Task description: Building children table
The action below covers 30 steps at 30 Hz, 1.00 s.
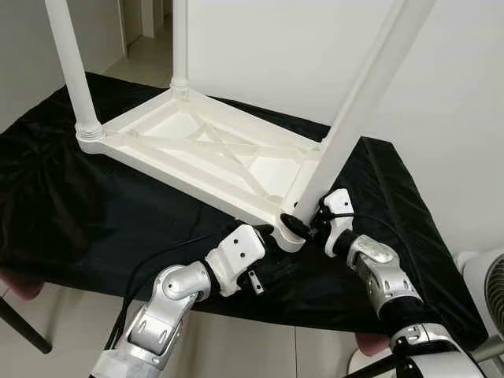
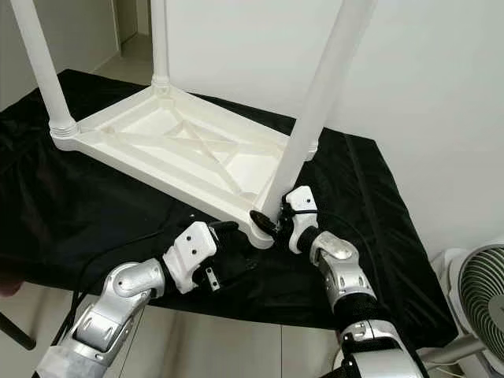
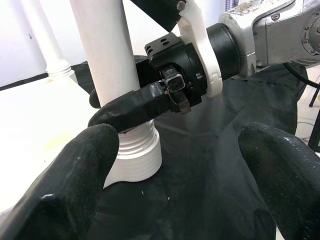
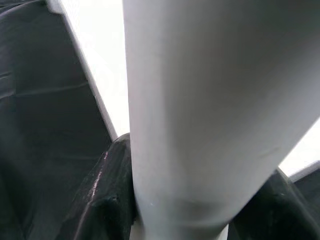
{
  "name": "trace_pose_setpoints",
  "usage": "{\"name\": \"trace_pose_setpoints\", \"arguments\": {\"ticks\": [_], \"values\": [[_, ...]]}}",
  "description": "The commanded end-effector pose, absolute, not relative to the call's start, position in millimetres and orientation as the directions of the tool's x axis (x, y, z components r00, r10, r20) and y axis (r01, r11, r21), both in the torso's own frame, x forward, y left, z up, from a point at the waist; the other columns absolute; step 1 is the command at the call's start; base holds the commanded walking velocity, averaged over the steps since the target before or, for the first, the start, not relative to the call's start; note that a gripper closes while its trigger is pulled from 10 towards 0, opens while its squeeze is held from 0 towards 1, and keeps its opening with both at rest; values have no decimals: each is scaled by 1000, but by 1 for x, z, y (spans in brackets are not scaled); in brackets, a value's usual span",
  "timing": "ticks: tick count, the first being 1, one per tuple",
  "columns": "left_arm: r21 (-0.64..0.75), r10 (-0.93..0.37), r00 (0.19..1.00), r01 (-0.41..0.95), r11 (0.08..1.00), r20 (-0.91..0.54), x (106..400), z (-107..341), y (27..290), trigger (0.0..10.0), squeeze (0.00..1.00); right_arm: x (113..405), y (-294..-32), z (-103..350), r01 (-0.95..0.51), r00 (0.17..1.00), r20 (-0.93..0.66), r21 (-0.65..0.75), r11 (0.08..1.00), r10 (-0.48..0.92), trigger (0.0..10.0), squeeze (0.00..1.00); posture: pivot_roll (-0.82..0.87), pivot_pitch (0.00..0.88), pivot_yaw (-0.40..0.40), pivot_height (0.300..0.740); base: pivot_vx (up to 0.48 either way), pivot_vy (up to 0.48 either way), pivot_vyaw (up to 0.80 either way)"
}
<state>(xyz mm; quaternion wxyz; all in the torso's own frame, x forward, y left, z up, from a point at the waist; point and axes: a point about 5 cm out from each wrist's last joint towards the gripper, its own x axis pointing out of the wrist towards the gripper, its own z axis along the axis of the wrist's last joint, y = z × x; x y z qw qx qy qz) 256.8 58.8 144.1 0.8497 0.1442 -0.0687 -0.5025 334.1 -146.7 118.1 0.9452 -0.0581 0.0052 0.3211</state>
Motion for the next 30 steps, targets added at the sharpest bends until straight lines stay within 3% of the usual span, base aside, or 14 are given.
{"name": "trace_pose_setpoints", "arguments": {"ticks": [1, 6, 9, 17, 22, 28, 29, 30], "values": [[324, -858, 513, 814, 482, -12, 257, 145, 54, 10000, 0, 330, -150, 110, -508, 861, -96, -122, 852, 500, 10000, 0, 10, 0, -175, 740, 0, 0, 0], [323, -859, 512, 814, 482, -9, 258, 146, 52, 10000, 0, 328, -147, 111, -387, 919, -95, -29, 922, 383, 10000, 0, 9, 0, -174, 740, 0, 0, 0], [328, -854, 521, 809, 488, -14, 259, 146, 54, 10000, 0, 320, -143, 114, -244, 967, -72, 26, 970, 245, 10000, 0, 3, 0, -167, 740, 0, 0, 0], [348, -832, 554, 784, 514, -18, 262, 144, 60, 10000, 0, 294, -132, 112, -37, 997, -69, 55, 998, 41, 10000, 0, 3, 0, -175, 740, 0, 0, 0], [353, -818, 575, 766, 537, -3, 266, 147, 64, 10000, 0, 282, -120, 111, -4, 997, -78, 73, 997, 10, 10000, 0, 1, 0, -173, 740, 0, 0, 0], [365, -815, 579, 760, 538, -4, 269, 147, 65, 10000, 0, 281, -125, 116, 5, 997, -77, 56, 998, -1, 10000, 0, -6, 0, -171, 740, 0, 0, 0], [367, -815, 579, 759, 538, -3, 269, 148, 64, 10000, 0, 281, -125, 117, 6, 997, -75, 60, 998, -1, 10000, 1000, -6, 0, -170, 740, 0, 0, 0], [368, -815, 580, 757, 539, -1, 270, 148, 64, 10000, 0, 281, -125, 119, -2, 998, -68, 62, 998, 6, 10000, 1000, -5, 0, -170, 740, 0, 0, 0]]}}
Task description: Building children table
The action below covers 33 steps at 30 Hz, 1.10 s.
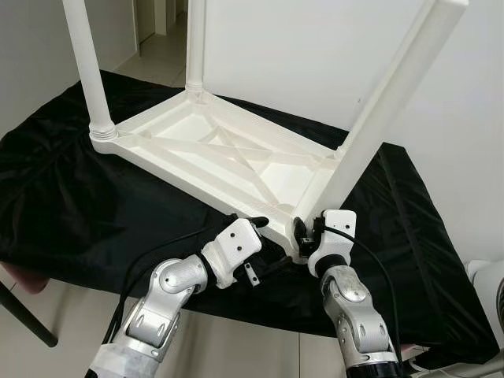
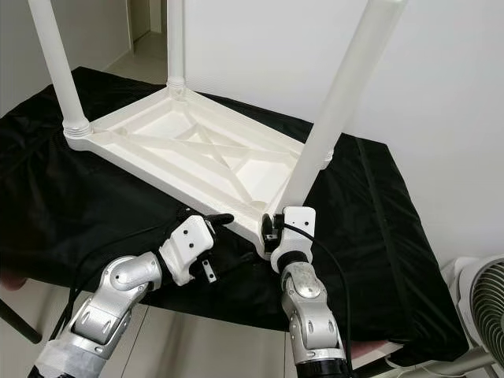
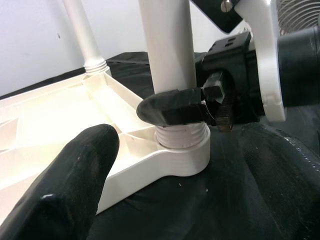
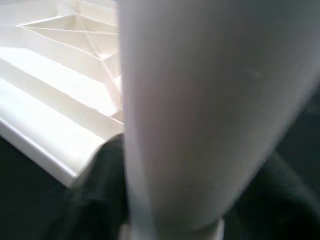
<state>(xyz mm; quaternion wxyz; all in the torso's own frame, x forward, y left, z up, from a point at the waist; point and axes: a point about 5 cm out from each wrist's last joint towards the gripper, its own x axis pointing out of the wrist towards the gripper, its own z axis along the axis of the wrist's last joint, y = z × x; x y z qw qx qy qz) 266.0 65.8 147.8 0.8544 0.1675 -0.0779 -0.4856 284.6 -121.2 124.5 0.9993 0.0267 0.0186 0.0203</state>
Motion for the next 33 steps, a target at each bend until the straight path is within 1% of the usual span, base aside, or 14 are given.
{"name": "trace_pose_setpoints", "arguments": {"ticks": [1, 7, 8, 9, 12, 13, 14, 19, 22, 23, 25, 28, 32, 33], "values": [[369, -814, 581, 756, 540, 1, 271, 149, 64, 10000, 0, 282, -124, 121, -7, 998, -62, 64, 998, 11, 10000, 1000, -5, 0, -170, 740, 0, 0, 0], [371, -813, 582, 755, 541, 2, 271, 149, 64, 10000, 0, 285, -130, 126, -61, 997, -35, 65, 996, 63, 10000, 1000, -5, 0, -167, 740, 0, 0, 0], [372, -814, 581, 755, 540, 1, 271, 149, 64, 10000, 0, 287, -133, 125, -118, 992, -30, 43, 992, 120, 10000, 0, -5, 0, -167, 740, 0, 0, 0], [372, -815, 579, 757, 538, 1, 271, 149, 64, 10000, 0, 289, -138, 124, -181, 983, -23, 38, 983, 182, 10000, 0, -3, 0, -166, 740, 0, 0, 0], [373, -816, 578, 757, 536, 0, 270, 149, 65, 10000, 0, 291, -143, 123, -242, 970, -18, 17, 970, 242, 10000, 0, -3, 0, -166, 740, 0, 0, 0], [375, -817, 576, 758, 534, -1, 270, 149, 65, 10000, 0, 294, -147, 122, -337, 941, -19, -10, 942, 337, 10000, 0, 0, 0, -164, 740, 0, 0, 0], [376, -818, 575, 758, 533, -1, 271, 149, 65, 10000, 0, 296, -151, 123, -381, 924, -16, -38, 924, 381, 10000, 0, 3, 0, -165, 740, 0, 0, 0], [377, -818, 575, 758, 532, -1, 271, 148, 65, 10000, 0, 304, -157, 124, -473, 881, -29, -74, 878, 472, 10000, 0, 3, 0, -164, 740, 0, 0, 0], [378, -820, 573, 759, 530, -2, 271, 149, 65, 10000, 0, 313, -152, 127, -599, 800, -43, -79, 796, 598, 10000, 0, 14, 0, -163, 740, 0, 0, 0], [378, -820, 573, 759, 530, -2, 271, 149, 65, 10000, 0, 313, -152, 127, -599, 800, -43, -79, 796, 598, 10000, 0, 14, 0, -163, 740, 0, 0, 0], [380, -820, 572, 759, 528, -2, 272, 149, 64, 10000, 0, 318, -147, 126, -664, 747, -59, -97, 741, 662, 10000, 0, 19, 0, -163, 740, 0, 0, 0], [380, -821, 571, 759, 528, -1, 271, 150, 64, 10000, 0, 322, -144, 125, -703, 711, -72, -113, 702, 700, 10000, 0, 22, 0, -163, 740, 0, 0, 0], [381, -821, 571, 759, 528, 0, 271, 150, 64, 10000, 0, 324, -143, 124, -712, 701, -77, -111, 693, 709, 10000, 0, 22, 0, -163, 740, 0, 0, 0], [381, -821, 571, 759, 528, 1, 270, 150, 64, 10000, 0, 326, -141, 120, -731, 683, -105, -113, 673, 723, 0, 0, 33, 0, -167, 740, 0, 0, 0]]}}
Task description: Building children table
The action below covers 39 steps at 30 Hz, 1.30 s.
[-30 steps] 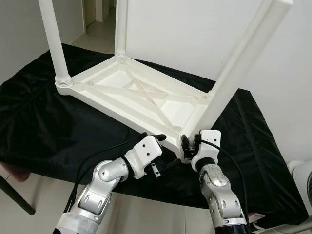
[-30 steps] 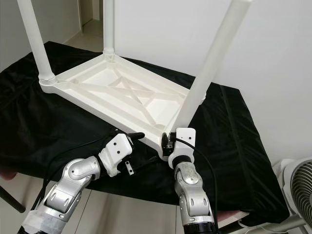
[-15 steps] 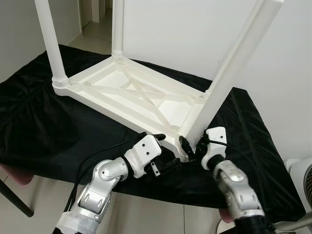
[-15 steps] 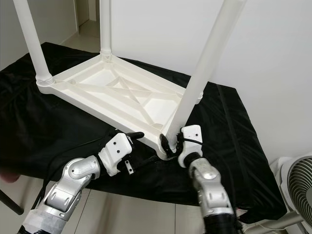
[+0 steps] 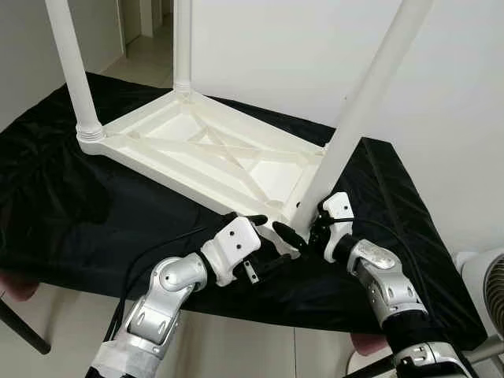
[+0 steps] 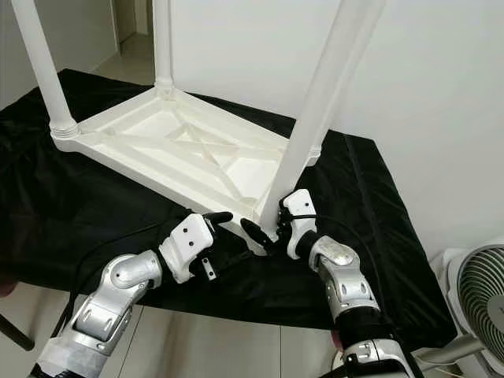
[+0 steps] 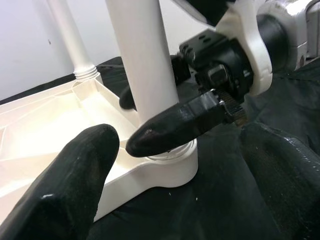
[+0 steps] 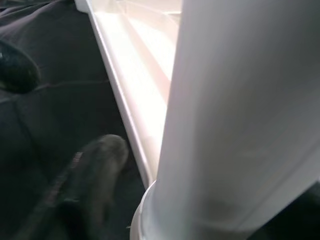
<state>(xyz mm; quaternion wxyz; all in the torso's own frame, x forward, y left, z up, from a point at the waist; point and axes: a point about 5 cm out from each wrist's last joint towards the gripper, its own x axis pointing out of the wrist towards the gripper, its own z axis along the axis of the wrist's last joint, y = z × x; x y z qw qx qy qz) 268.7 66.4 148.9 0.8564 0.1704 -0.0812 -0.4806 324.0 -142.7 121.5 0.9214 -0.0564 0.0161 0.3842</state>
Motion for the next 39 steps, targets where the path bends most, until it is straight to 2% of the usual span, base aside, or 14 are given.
{"name": "trace_pose_setpoints", "arguments": {"ticks": [1, 12, 13, 14, 19, 23, 26, 28, 30, 31, 32, 33, 34, 39], "values": [[381, -821, 571, 759, 528, 1, 270, 150, 64, 10000, 0, 326, -141, 120, -731, 683, -105, -113, 673, 723, 0, 0, 33, 0, -167, 740, 0, 0, 0], [378, -820, 573, 759, 529, -2, 269, 150, 65, 10000, 0, 323, -147, 110, -767, 641, -130, -99, 633, 756, 0, 0, 39, 0, -167, 740, 0, 0, 0], [378, -821, 571, 760, 528, -2, 269, 150, 64, 10000, 0, 323, -148, 110, -762, 647, -126, -101, 639, 752, 3843, 0, 29, 0, -162, 740, 0, 0, 0], [378, -822, 569, 761, 527, -1, 269, 150, 64, 10000, 0, 324, -148, 110, -749, 662, -116, -94, 656, 740, 10000, 0, 27, 0, -164, 740, 0, 0, 0], [377, -824, 566, 763, 525, 2, 271, 151, 62, 10000, 0, 326, -148, 112, -697, 717, -97, -99, 710, 690, 10000, 0, 24, 0, -164, 740, 0, 0, 0], [378, -825, 565, 763, 524, 3, 272, 151, 61, 10000, 0, 327, -143, 111, -580, 814, -96, -90, 810, 573, 10000, 0, 23, 0, -167, 740, 0, 0, 0], [378, -824, 566, 762, 525, 4, 272, 151, 61, 10000, 0, 325, -142, 111, -561, 827, -85, -81, 824, 555, 10000, 0, 23, 0, -167, 740, 0, 0, 0], [379, -822, 569, 760, 528, 3, 272, 150, 62, 10000, 0, 322, -139, 112, -464, 884, -74, -30, 885, 461, 10000, 0, 21, 0, -168, 740, 0, 0, 0], [379, -822, 569, 760, 528, 3, 272, 150, 62, 10000, 0, 322, -139, 112, -464, 884, -74, -30, 885, 461, 10000, 0, 21, 0, -168, 740, 0, 0, 0], [379, -821, 571, 759, 529, 2, 272, 150, 62, 10000, 0, 319, -137, 113, -400, 915, -69, -12, 917, 398, 10000, 0, 20, 0, -171, 740, 0, 0, 0], [379, -821, 571, 759, 529, 2, 272, 150, 62, 10000, 0, 319, -137, 113, -400, 915, -69, -12, 917, 398, 10000, 0, 20, 0, -171, 740, 0, 0, 0], [379, -820, 572, 759, 530, 1, 273, 149, 62, 10000, 0, 310, -133, 114, -251, 966, -58, 8, 968, 251, 10000, 0, 17, 0, -175, 740, 0, 0, 0], [379, -820, 572, 759, 529, 1, 274, 149, 61, 10000, 0, 306, -134, 115, -173, 984, -46, -4, 985, 173, 10000, 0, 17, 0, -175, 740, 0, 0, 0], [382, -821, 570, 759, 528, 2, 275, 149, 60, 10000, 0, 296, -131, 114, -67, 996, -53, -4, 998, 67, 10000, 0, 17, 0, -171, 740, 0, 0, 0]]}}
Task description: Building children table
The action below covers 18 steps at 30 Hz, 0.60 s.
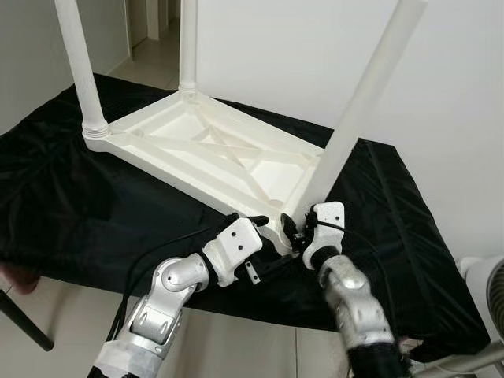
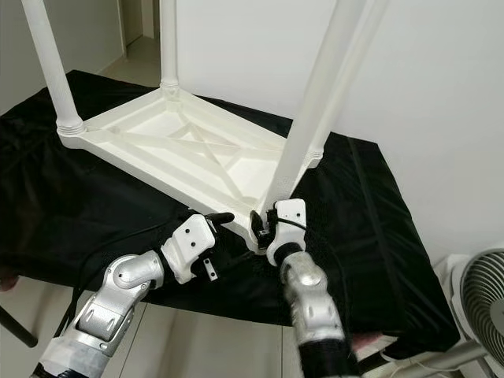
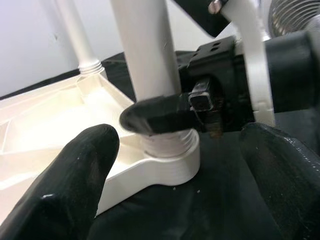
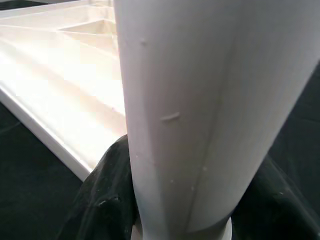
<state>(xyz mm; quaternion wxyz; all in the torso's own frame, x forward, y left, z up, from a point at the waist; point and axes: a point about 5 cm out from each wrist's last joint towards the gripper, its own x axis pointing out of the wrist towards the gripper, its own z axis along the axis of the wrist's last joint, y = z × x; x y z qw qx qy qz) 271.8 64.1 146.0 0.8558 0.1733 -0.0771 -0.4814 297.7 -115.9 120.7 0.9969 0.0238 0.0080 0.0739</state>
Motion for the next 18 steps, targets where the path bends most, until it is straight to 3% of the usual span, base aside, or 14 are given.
{"name": "trace_pose_setpoints", "arguments": {"ticks": [1, 7, 8, 9, 18], "values": [[382, -822, 569, 759, 528, 6, 276, 150, 60, 10000, 0, 289, -125, 112, -8, 998, -66, 7, 1000, 8, 10000, 0, 19, 0, -170, 740, 0, 0, 0], [387, -826, 564, 759, 523, 9, 277, 152, 59, 10000, 0, 286, -118, 119, 19, 999, -40, 15, 1000, -18, 10000, 0, 12, 0, -160, 740, 0, 0, 0], [387, -827, 562, 760, 522, 10, 278, 152, 59, 10000, 0, 286, -118, 121, 17, 999, -37, 18, 1000, -16, 10000, 776, 11, 0, -159, 740, 0, 0, 0], [389, -828, 560, 761, 520, 11, 278, 152, 58, 10000, 0, 285, -117, 123, 2, 1000, -26, 32, 999, -1, 10000, 1000, 11, 0, -159, 740, 0, 0, 0], [389, -829, 559, 760, 521, 17, 279, 153, 58, 10000, 0, 285, -116, 130, -57, 998, 0, 46, 997, 57, 10000, 1000, 18, 0, -160, 740, 0, 0, 0]]}}
